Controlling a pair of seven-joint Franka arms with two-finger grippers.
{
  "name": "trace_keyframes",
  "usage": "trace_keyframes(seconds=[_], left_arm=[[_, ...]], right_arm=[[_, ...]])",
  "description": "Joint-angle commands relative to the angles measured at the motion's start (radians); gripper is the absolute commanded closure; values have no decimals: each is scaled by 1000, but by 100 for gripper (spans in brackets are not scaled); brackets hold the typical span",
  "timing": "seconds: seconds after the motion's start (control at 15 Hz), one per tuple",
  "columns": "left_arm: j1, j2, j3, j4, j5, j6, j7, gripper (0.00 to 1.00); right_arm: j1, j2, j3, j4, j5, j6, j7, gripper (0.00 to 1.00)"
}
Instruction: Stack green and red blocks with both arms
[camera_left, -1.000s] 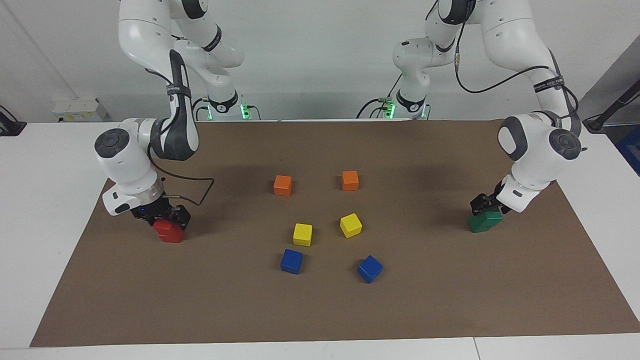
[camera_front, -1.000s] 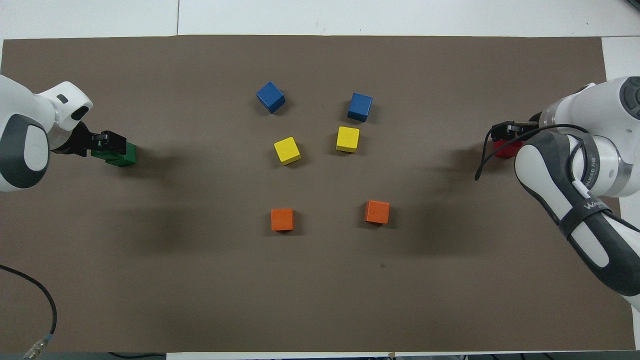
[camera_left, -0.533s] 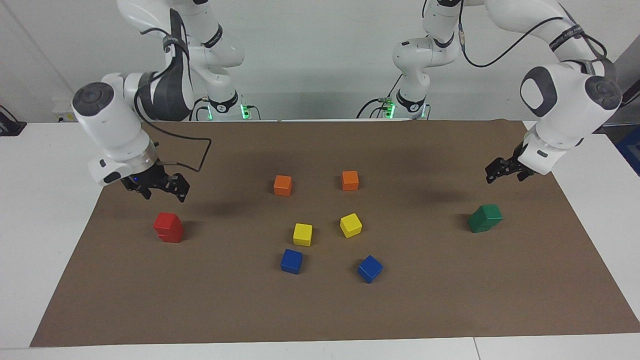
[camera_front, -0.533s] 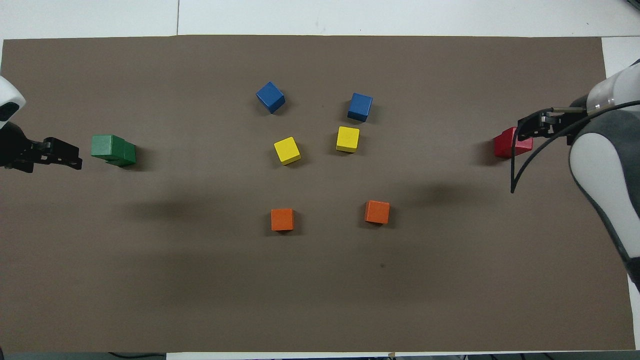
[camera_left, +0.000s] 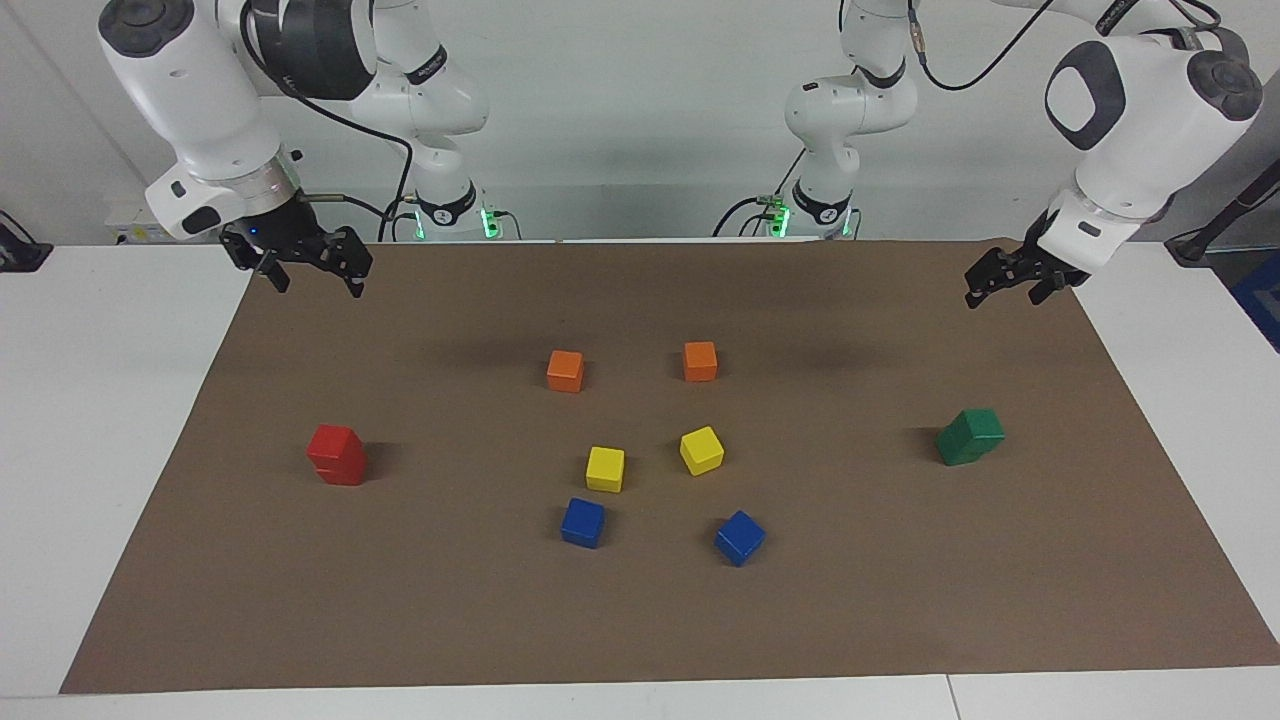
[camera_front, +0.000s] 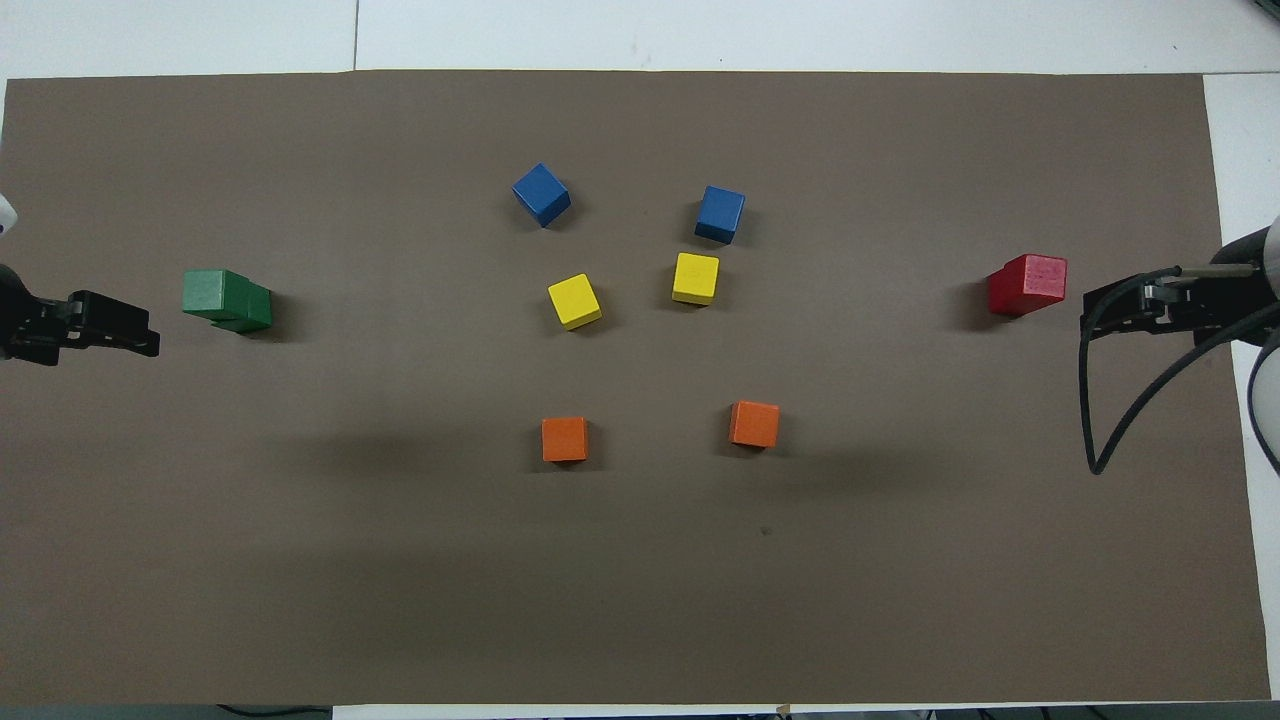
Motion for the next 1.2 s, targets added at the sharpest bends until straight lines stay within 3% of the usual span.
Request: trace_keyframes(seconds=[0.0, 0.6, 1.13], left_arm=[[-13, 56, 1, 51, -34, -20, -28, 0], [-5, -52, 2, -17, 42, -81, -45, 0], [15, -49, -4, -23, 43, -26, -54, 0]], right_arm=[[-19, 8, 9, 16, 22, -21, -29, 0], [-23, 9, 7, 21, 0, -19, -32, 0], [-17, 8, 6, 19, 0, -27, -30, 0]])
